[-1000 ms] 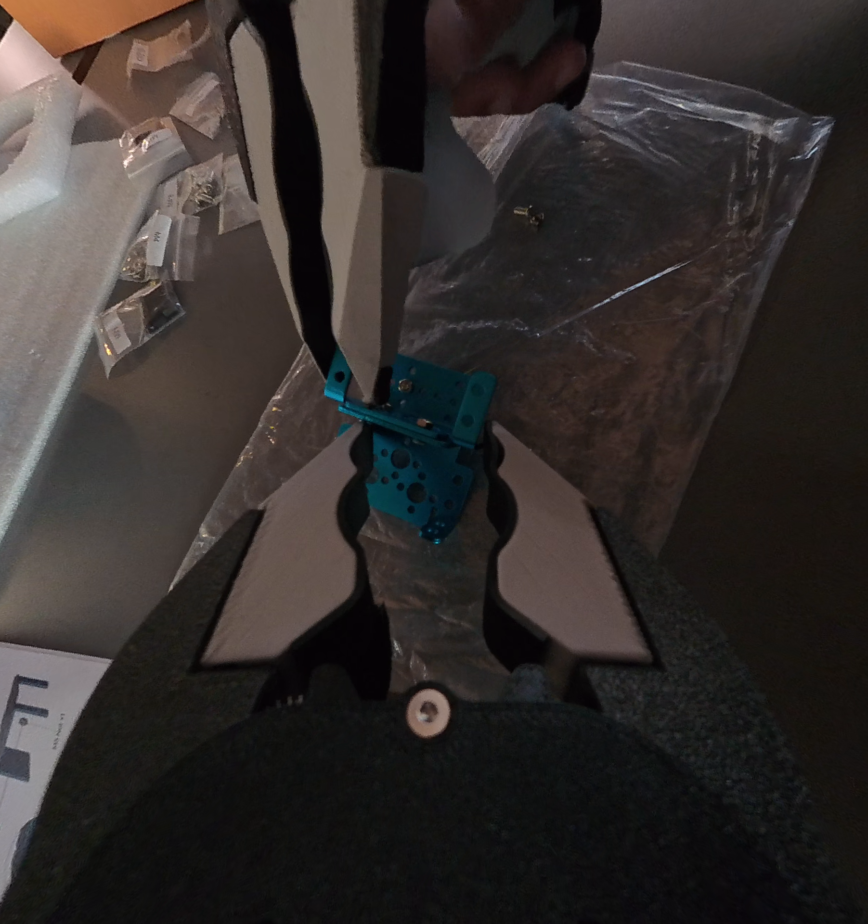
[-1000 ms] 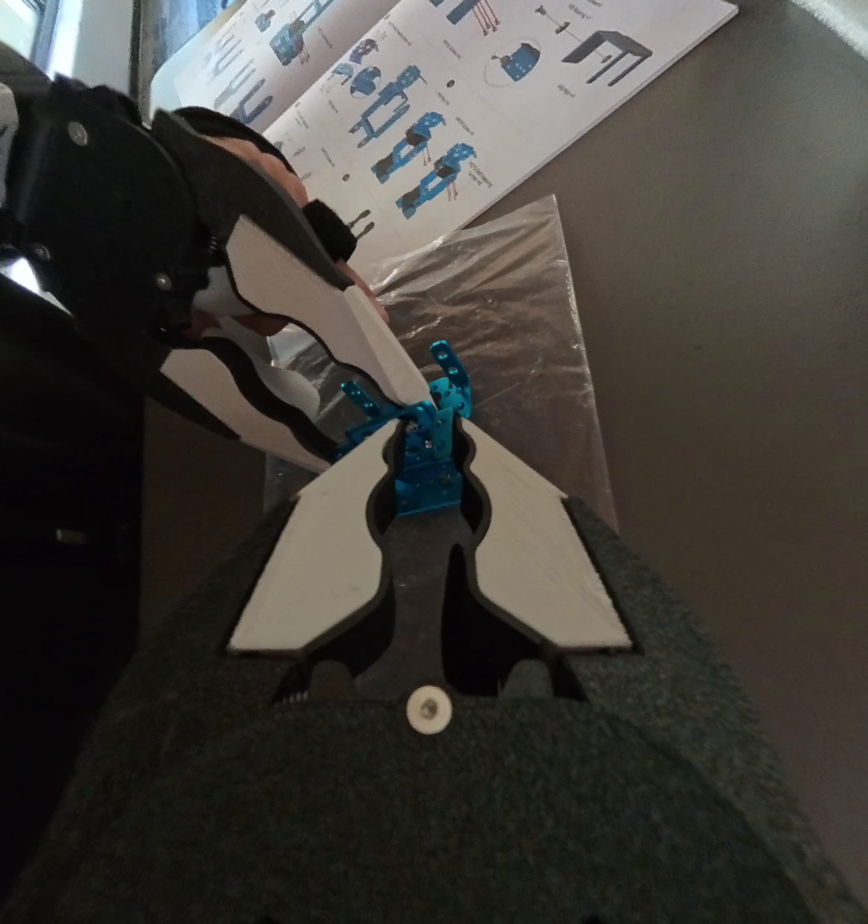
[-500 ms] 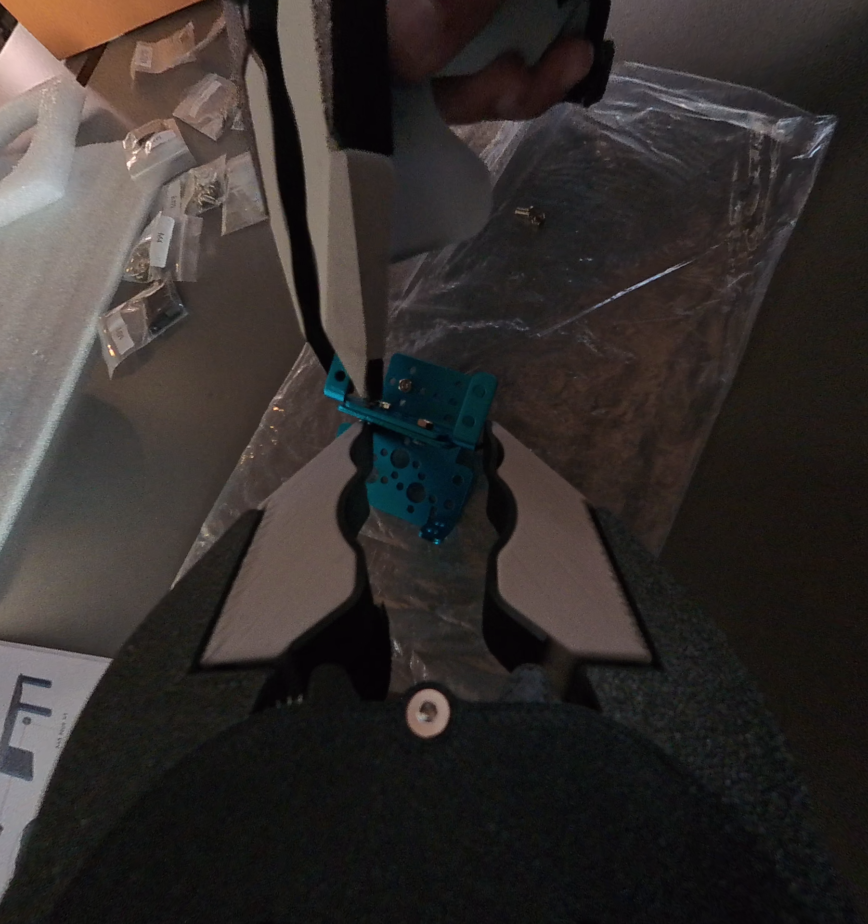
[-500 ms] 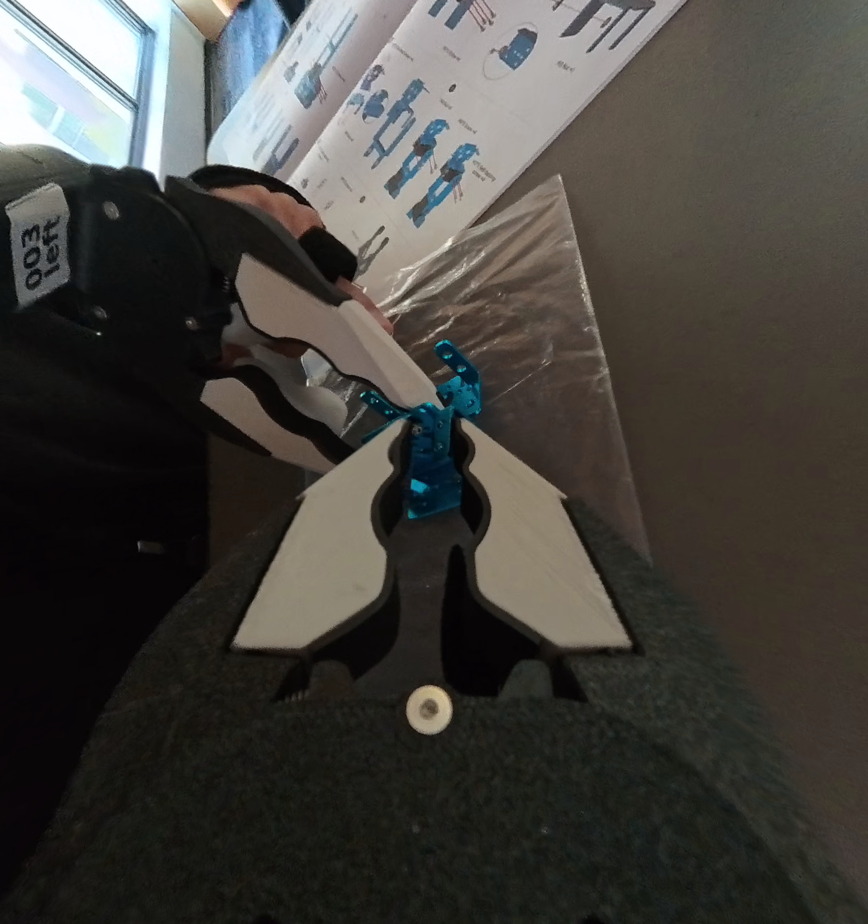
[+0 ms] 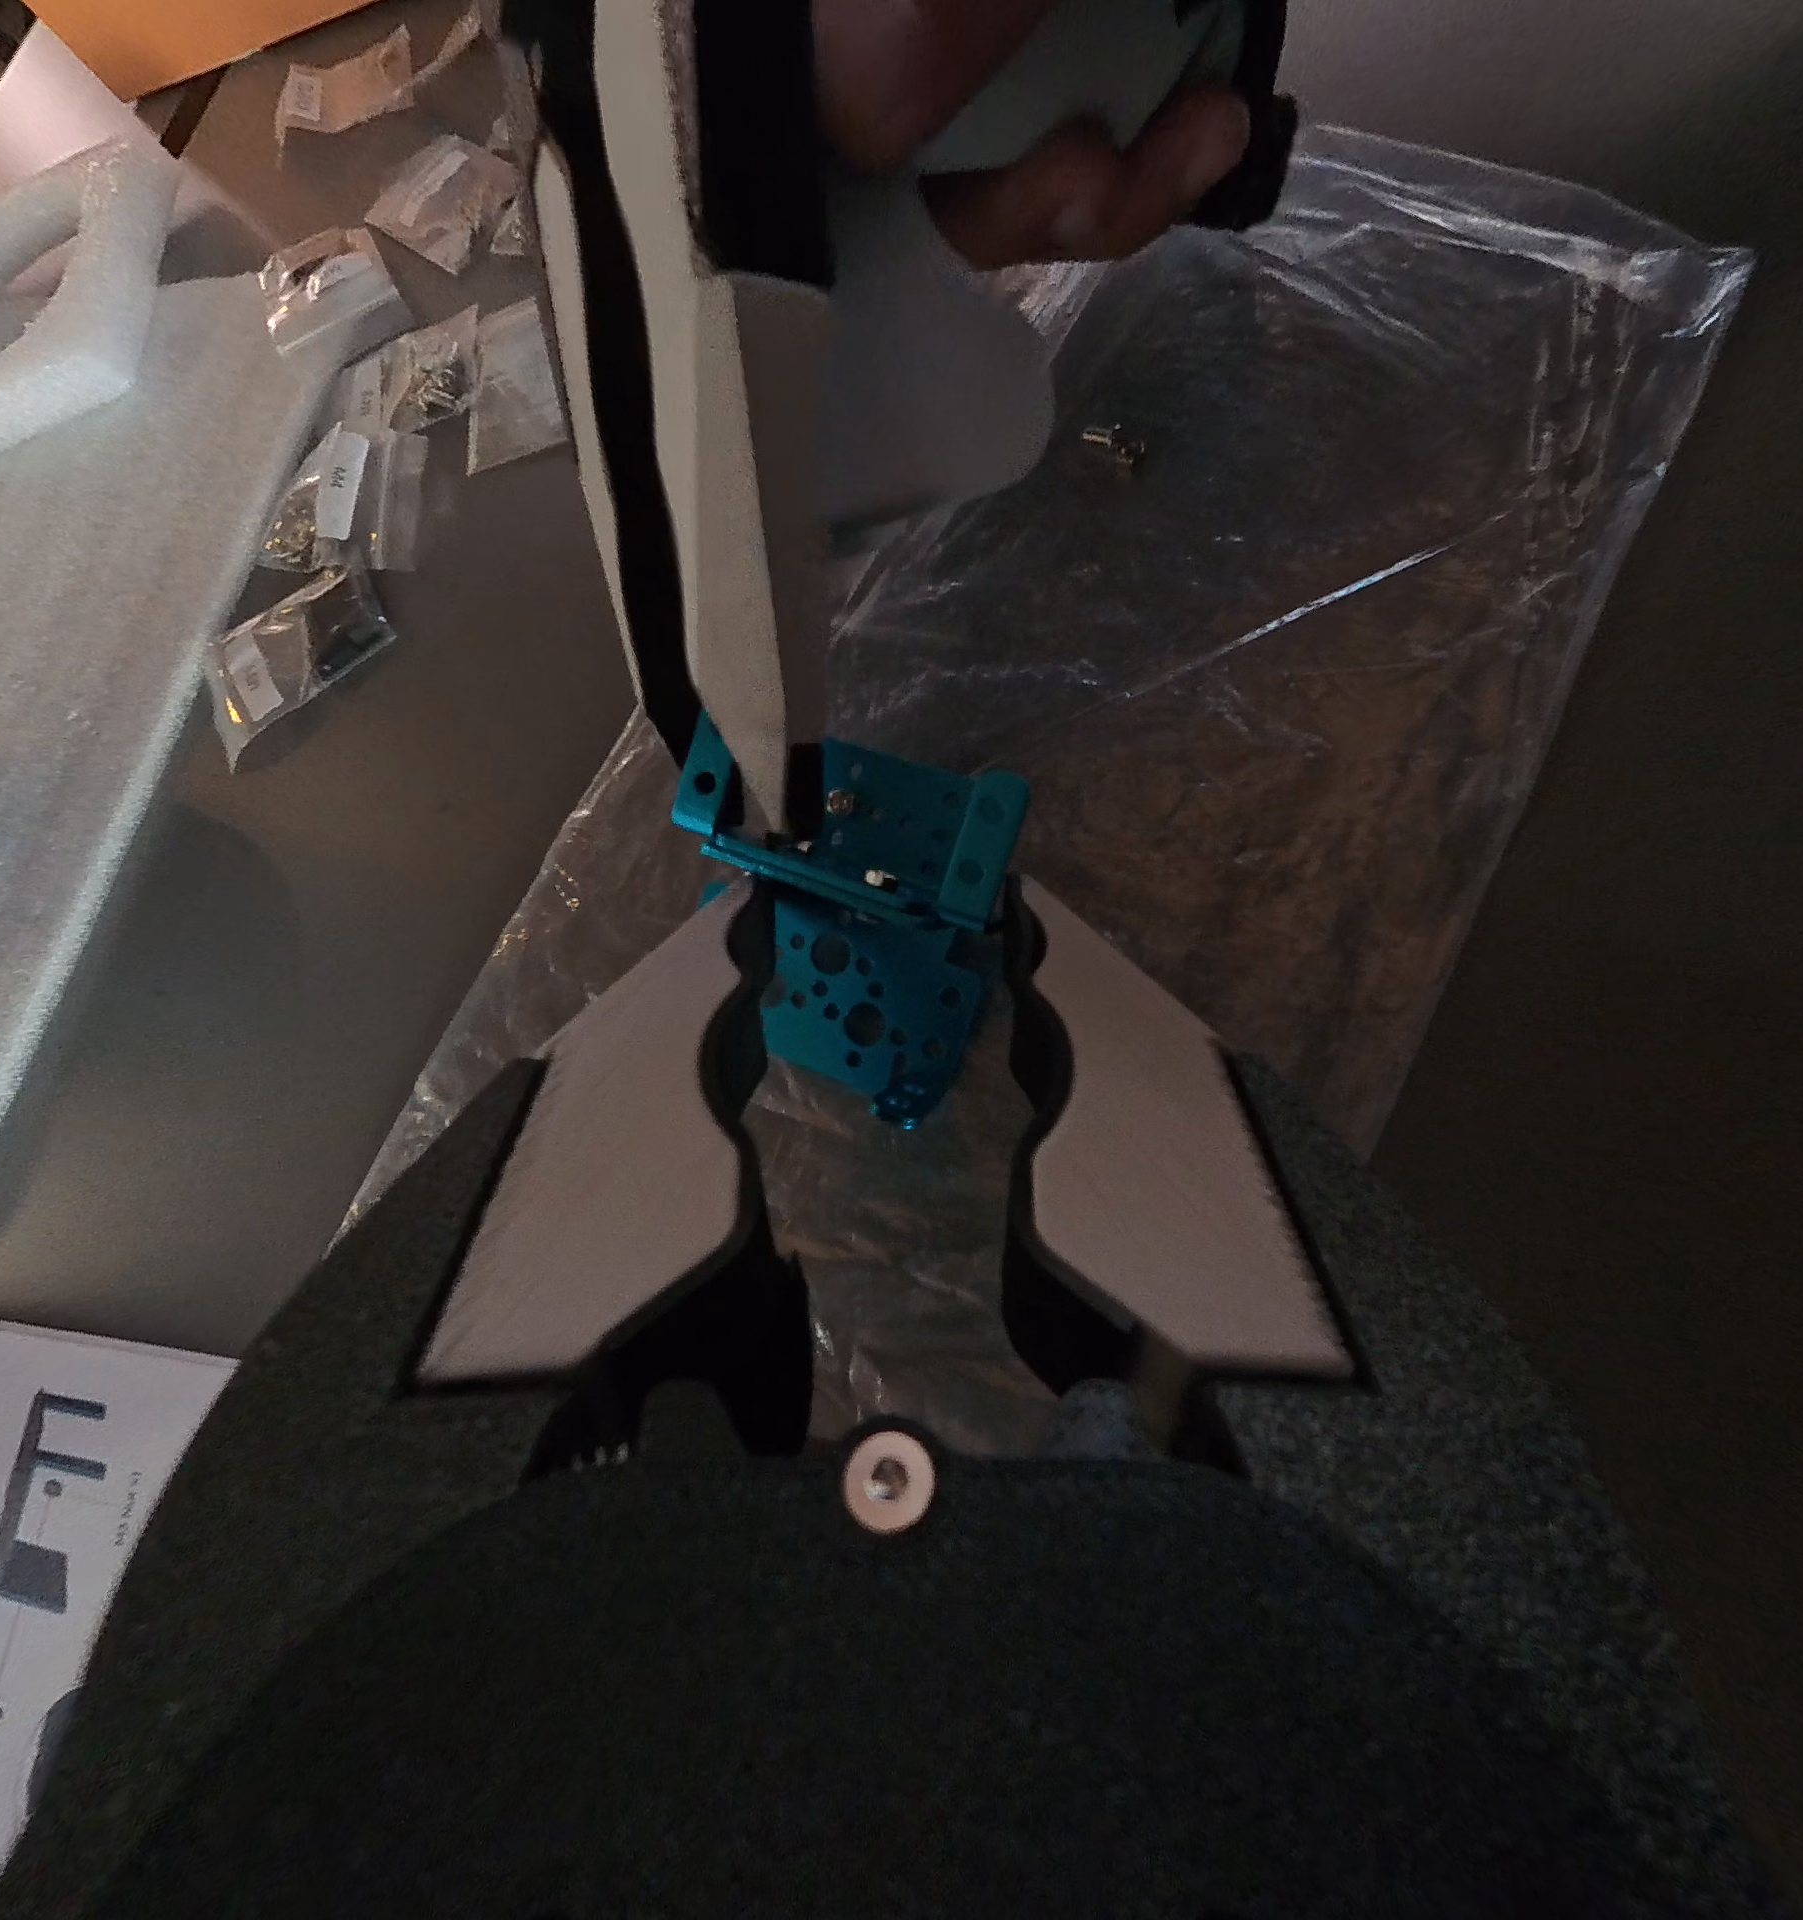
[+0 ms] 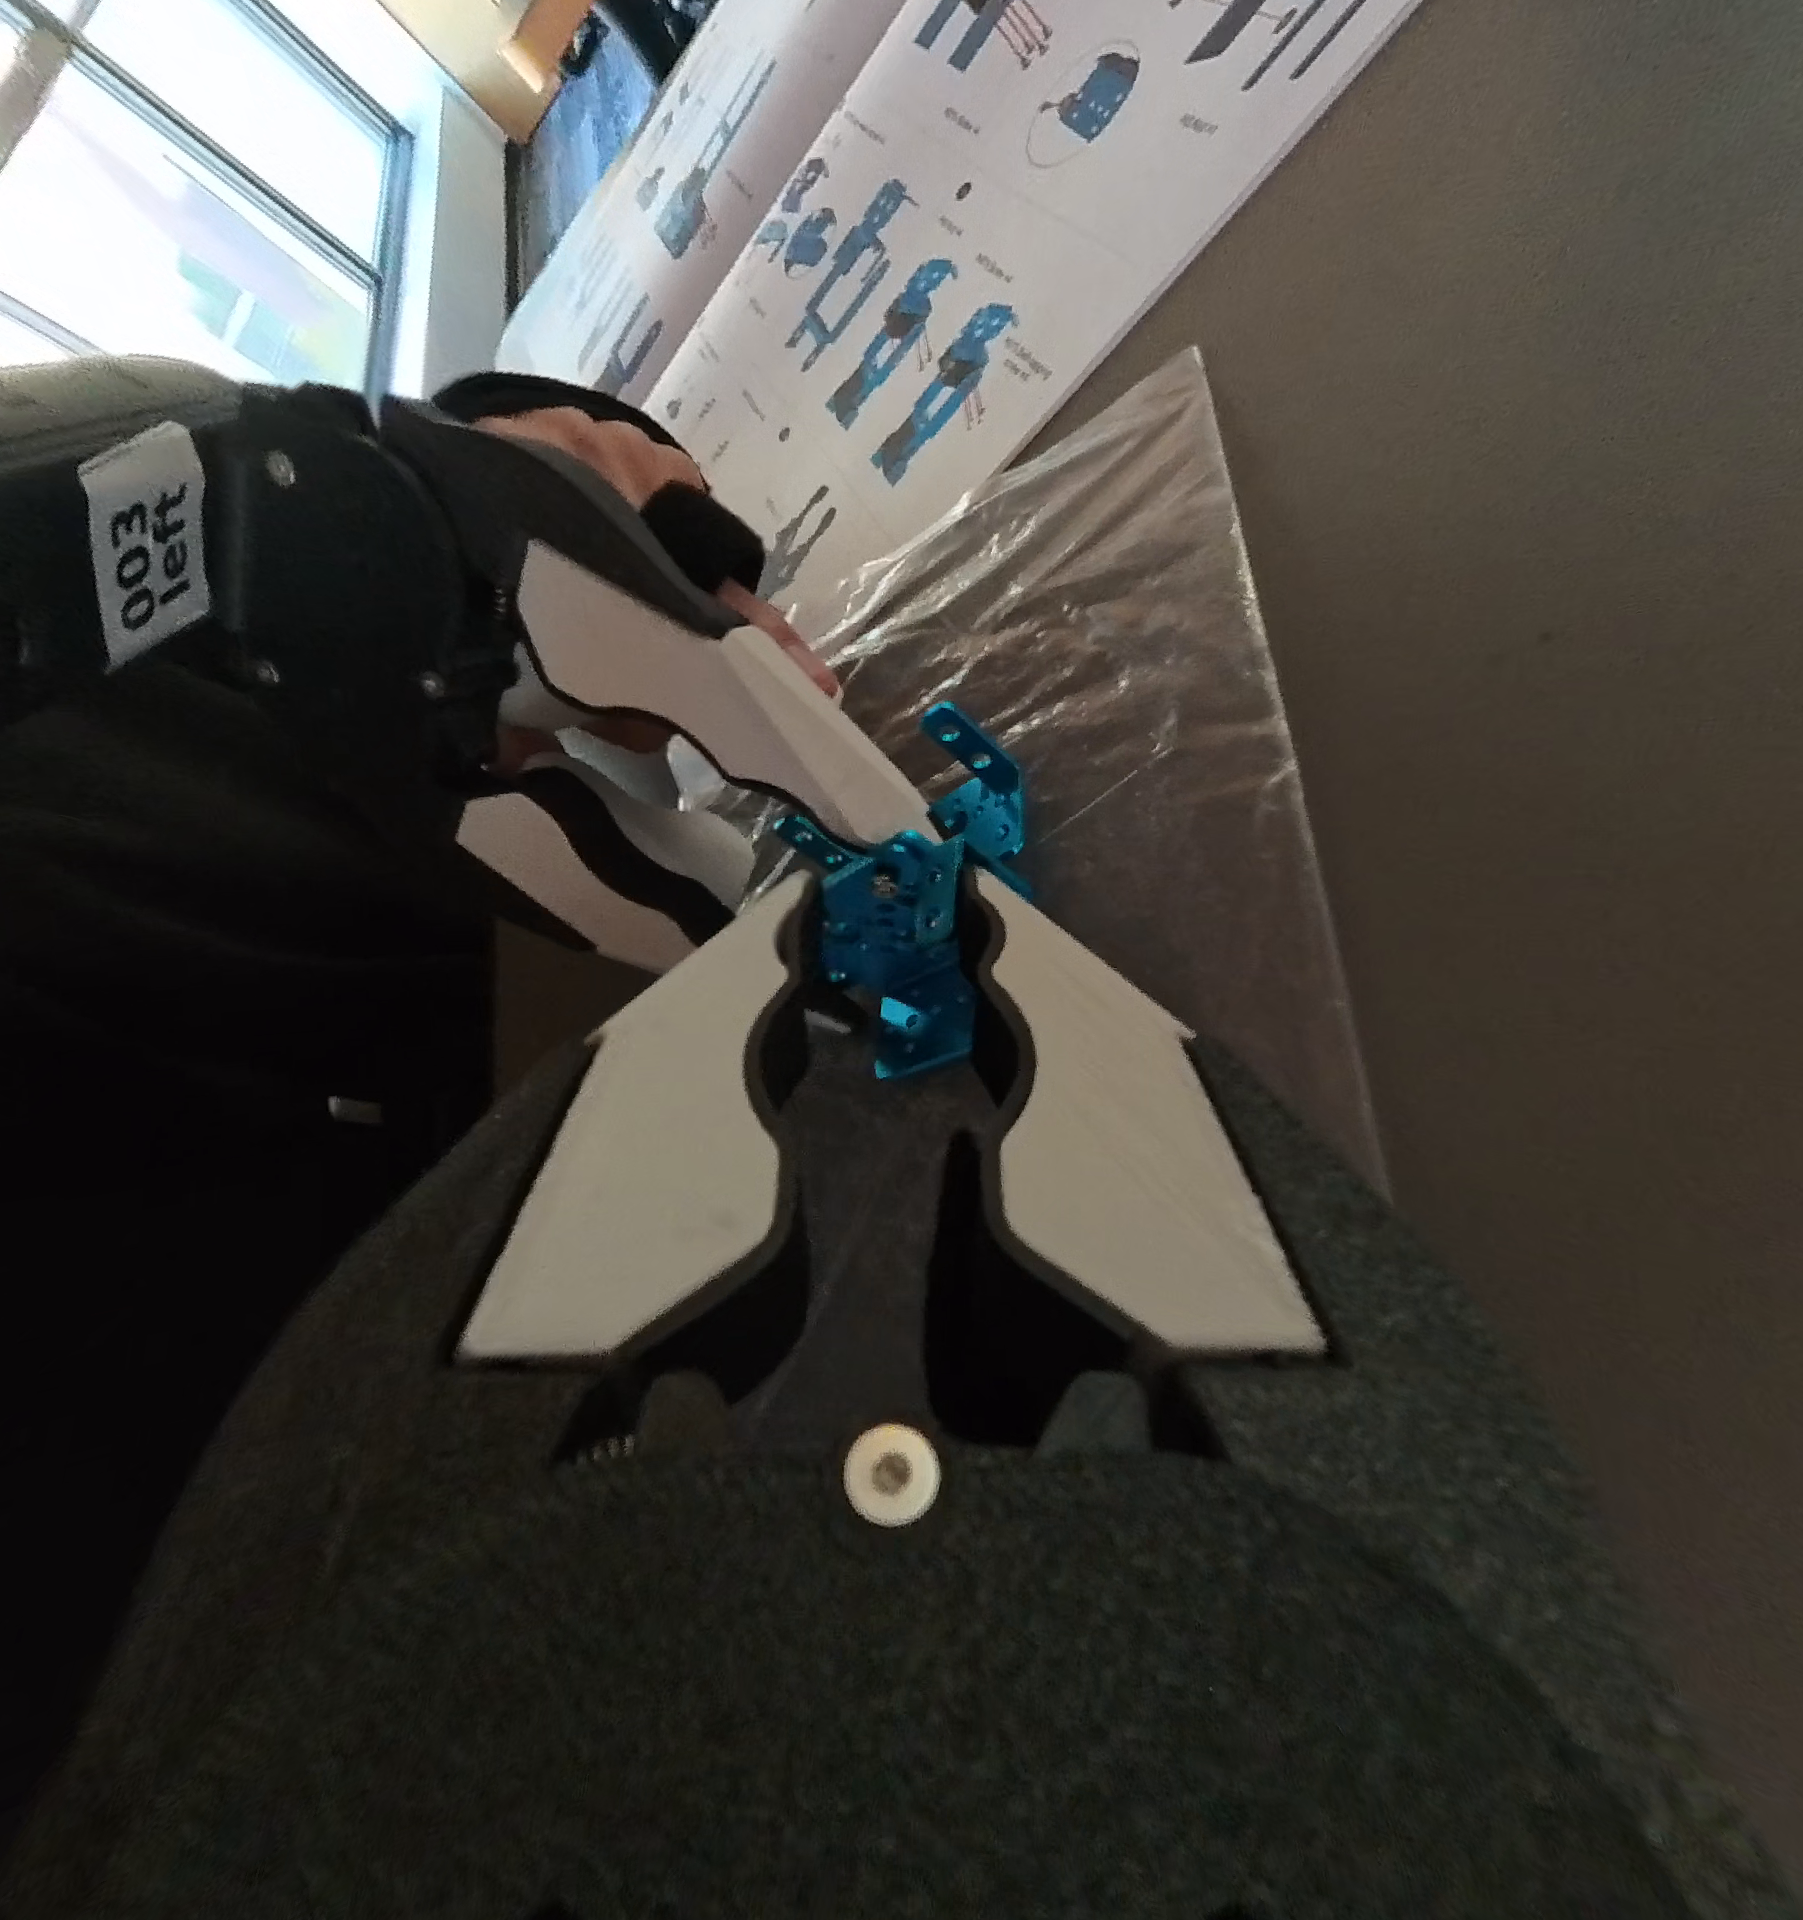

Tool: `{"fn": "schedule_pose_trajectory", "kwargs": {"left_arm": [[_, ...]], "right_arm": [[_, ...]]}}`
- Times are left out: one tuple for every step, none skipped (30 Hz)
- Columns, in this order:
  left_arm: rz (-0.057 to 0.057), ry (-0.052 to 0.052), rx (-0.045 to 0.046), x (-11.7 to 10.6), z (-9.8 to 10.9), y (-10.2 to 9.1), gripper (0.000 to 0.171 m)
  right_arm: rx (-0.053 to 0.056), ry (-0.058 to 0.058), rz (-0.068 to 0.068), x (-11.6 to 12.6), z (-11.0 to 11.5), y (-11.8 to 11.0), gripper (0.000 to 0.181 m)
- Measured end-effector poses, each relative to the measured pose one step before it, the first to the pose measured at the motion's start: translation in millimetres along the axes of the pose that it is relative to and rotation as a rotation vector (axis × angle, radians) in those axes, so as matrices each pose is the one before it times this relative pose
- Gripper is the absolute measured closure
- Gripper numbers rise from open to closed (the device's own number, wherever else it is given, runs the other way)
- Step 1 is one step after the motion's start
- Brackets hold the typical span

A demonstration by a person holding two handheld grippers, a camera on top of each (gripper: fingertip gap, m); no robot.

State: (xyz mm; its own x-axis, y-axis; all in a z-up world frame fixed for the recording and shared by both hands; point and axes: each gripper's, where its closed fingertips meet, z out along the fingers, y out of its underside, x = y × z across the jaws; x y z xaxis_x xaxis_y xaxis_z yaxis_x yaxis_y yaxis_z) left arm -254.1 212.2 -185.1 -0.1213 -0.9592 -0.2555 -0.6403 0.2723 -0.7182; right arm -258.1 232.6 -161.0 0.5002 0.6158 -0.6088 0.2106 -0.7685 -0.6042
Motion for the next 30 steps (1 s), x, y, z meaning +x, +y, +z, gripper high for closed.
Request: {"fn": "schedule_pose_trajectory", "kwargs": {"left_arm": [[-0.0004,0.0018,0.00004,0.18,0.01,0.02,0.127],[-0.0001,0.0012,-0.00002,0.18,0.00,0.00,0.127],[0.0000,0.0004,-0.00044,0.05,0.04,0.00,0.127],[-0.0013,0.0008,0.00001,-0.01,-0.05,-0.02,0.127],[-0.0021,0.0007,-0.00003,-0.06,0.10,0.02,0.127],[-0.0014,-0.0038,-0.00043,-0.62,-0.02,0.11,0.127],[0.0021,-0.0079,-0.00005,-1.22,-0.02,0.14,0.127],[0.0047,-0.0046,0.00022,-0.51,-0.04,0.13,0.127],[0.0003,0.0001,-0.00004,0.01,-0.08,0.07,0.127],[-0.0018,0.0027,0.00018,0.29,-0.04,-0.04,0.127],[-0.0024,0.0022,-0.00038,0.06,0.02,0.03,0.127],[-0.0019,0.0025,0.00026,0.11,-0.03,0.14,0.127],[-0.0009,0.0017,0.00030,0.09,-0.10,0.00,0.127],[0.0010,0.0000,0.00009,0.13,-0.01,-0.07,0.127],[0.0026,-0.0018,-0.00017,0.05,0.09,-0.10,0.127],[0.0020,-0.0023,-0.00024,-0.04,-0.06,0.06,0.127],[0.0010,-0.0008,0.00032,0.14,-0.01,0.01,0.127],[0.0014,-0.0005,0.00028,0.05,-0.15,0.03,0.127],[0.0027,-0.0012,0.00014,0.17,-0.12,0.04,0.127],[0.0023,-0.0017,0.00009,0.02,-0.26,0.07,0.127],[0.0016,-0.0013,0.00017,0.07,-0.25,0.22,0.127],[0.0008,-0.0008,0.00025,-0.13,-0.21,0.16,0.127],[-0.0003,-0.0013,-0.00035,-0.34,-0.08,0.17,0.127],[-0.0003,-0.0012,-0.00057,-0.34,-0.02,0.14,0.127],[-0.0010,0.0002,-0.00019,-0.22,-0.05,0.04,0.127],[-0.0004,-0.0003,0.00012,-0.11,0.02,0.01,0.127],[0.0018,-0.0042,0.00023,-0.62,0.01,-0.06,0.127],[0.0050,-0.0072,-0.00003,-0.88,0.07,0.17,0.127],[0.0072,-0.0078,0.00108,-0.88,-0.09,-0.16,0.127],[0.0093,-0.0061,0.00128,-0.24,-0.08,-0.13,0.128]], "right_arm": [[-0.0101,0.0187,-0.0192,0.81,0.02,0.58,0.157],[-0.0102,0.0250,-0.0162,1.98,0.35,0.50,0.161],[-0.0111,0.0262,-0.0088,2.65,0.23,0.42,0.166],[-0.0094,0.0025,0.0066,-0.01,0.12,-0.01,0.166],[-0.0071,-0.0093,0.0263,-0.01,-0.09,-0.15,0.166],[0.0007,-0.0208,0.0383,-0.37,-0.27,-0.91,0.167],[0.0154,-0.0321,0.0440,-0.96,-0.36,-2.01,0.170],[0.0164,-0.0293,0.0444,0.15,-0.10,-1.37,0.172],[0.0105,-0.0273,0.0331,0.05,0.01,-0.22,0.173],[0.0102,-0.0224,0.0143,-0.56,0.13,-0.05,0.172],[0.0072,-0.0187,-0.0096,-1.95,0.42,0.27,0.167],[0.0031,-0.0007,-0.0233,-1.03,-0.07,0.56,0.164],[-0.0019,0.0052,-0.0337,-1.52,0.05,0.70,0.160],[-0.0068,0.0201,-0.0358,-0.06,-0.05,0.62,0.158],[-0.0100,0.0346,-0.0301,2.04,0.08,0.56,0.161],[-0.0079,0.0279,-0.0216,1.44,0.19,0.24,0.164],[-0.0047,0.0144,-0.0118,0.28,0.09,0.03,0.164],[-0.0020,0.0069,-0.0029,0.26,0.10,0.13,0.164],[-0.0005,0.0076,0.0018,1.17,0.10,0.04,0.167],[0.0008,-0.0039,0.0072,0.06,0.29,-0.09,0.168],[0.0024,-0.0123,0.0167,-0.52,0.07,-0.47,0.168],[0.0042,-0.0196,0.0238,-1.00,0.13,-0.51,0.169],[0.0069,-0.0157,0.0256,-0.01,0.07,-0.72,0.170],[0.0103,-0.0146,0.0222,0.22,0.12,-0.82,0.171],[0.0086,-0.0114,0.0134,0.20,0.09,-0.35,0.171],[0.0063,-0.0067,-0.0017,-0.06,-0.07,-0.13,0.171],[0.0061,-0.0011,-0.0092,0.11,-0.05,-0.36,0.170],[0.0104,0.0006,-0.0076,-0.06,-0.35,-1.54,0.161],[0.0091,-0.0081,-0.0079,-1.54,-0.92,-2.04,0.150],[-0.0050,-0.0015,-0.0143,-0.54,-2.27,-0.57,0.142]]}}
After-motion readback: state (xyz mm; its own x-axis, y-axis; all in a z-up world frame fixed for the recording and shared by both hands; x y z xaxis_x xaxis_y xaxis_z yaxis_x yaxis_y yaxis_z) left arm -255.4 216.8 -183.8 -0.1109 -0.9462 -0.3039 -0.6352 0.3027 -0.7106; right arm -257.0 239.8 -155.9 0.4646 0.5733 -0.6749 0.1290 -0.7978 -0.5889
